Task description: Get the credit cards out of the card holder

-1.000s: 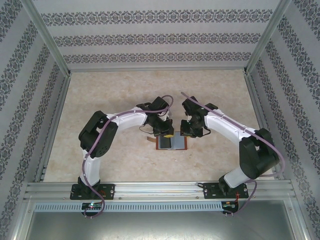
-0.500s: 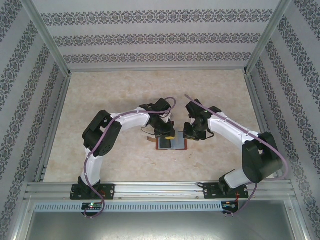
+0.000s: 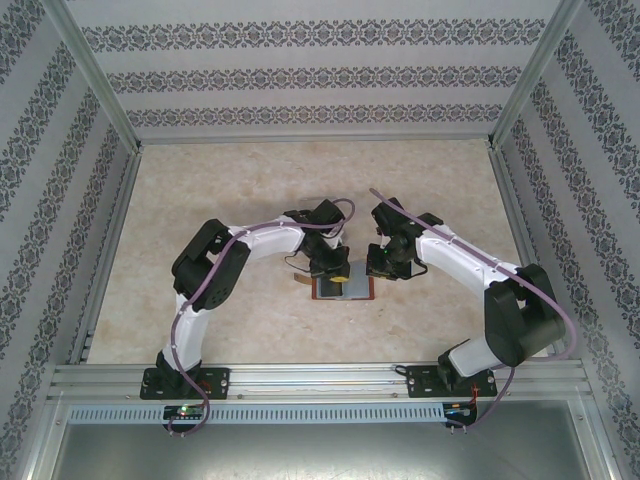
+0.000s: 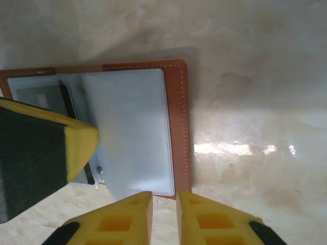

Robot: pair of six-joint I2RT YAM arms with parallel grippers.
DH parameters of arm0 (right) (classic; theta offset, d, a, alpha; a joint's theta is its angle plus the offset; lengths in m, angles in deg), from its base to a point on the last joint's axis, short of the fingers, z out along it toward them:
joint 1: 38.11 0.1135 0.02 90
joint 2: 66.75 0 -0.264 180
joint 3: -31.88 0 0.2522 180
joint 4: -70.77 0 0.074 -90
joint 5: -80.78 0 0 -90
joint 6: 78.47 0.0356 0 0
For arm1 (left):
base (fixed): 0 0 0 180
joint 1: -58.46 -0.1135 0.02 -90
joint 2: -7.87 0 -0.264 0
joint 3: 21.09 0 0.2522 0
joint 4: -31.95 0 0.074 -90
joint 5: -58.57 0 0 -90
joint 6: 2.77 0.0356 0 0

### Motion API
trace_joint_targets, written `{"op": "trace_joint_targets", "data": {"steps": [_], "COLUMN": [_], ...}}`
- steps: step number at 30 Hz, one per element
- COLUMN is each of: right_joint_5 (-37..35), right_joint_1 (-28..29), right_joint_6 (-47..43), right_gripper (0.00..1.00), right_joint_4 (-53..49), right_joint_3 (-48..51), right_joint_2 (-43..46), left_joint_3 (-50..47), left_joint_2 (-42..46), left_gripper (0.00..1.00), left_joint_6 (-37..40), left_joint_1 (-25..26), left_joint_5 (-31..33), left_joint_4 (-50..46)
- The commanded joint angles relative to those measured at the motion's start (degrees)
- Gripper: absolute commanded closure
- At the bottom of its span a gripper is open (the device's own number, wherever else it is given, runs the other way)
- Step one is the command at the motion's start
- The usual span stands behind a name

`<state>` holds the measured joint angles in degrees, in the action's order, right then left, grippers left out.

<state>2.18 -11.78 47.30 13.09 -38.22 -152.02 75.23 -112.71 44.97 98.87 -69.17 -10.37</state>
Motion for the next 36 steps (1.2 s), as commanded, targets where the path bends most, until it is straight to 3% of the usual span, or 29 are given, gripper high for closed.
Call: {"op": "trace_joint_targets", "data": {"steps": [1,11,17,23,36], "right_joint_5": [0.40,1.31,5.81,10.73,14.52], "right_joint_1": [-0.89,-0.90,-0.93,-0.84,0.03], "right_joint_6": [-0.56,-0.20,1.32,3.64,5.71], "right_gripper": [0.79,0.80,0.80,0.81,0.85], "right_joint_4": [-0.50,0.57,5.39,11.02,16.45], "right_joint_3": [0.57,1.09,3.71,5.80,6.26], "right_joint_2": [0.79,0.81,-0.62,-2.04,-5.75], "left_joint_3": [1.97,2.15,1.90,1.52,-0.85], "left_joint_2": [-1.22,-3.30,-3.08,-0.44,5.71], "left_gripper": [1.00,1.00,1.00,1.00,0.99], "left_joint_6": [1.34,1.34,1.93,1.75,1.77], "left_joint_1": [0.99,1.21,1.25,1.17,-0.22], "left_joint_5": [-1.07,-1.07,0.34,1.59,4.85], "left_joint_4": [-1.61,-1.84,-3.39,-2.96,-3.26]}}
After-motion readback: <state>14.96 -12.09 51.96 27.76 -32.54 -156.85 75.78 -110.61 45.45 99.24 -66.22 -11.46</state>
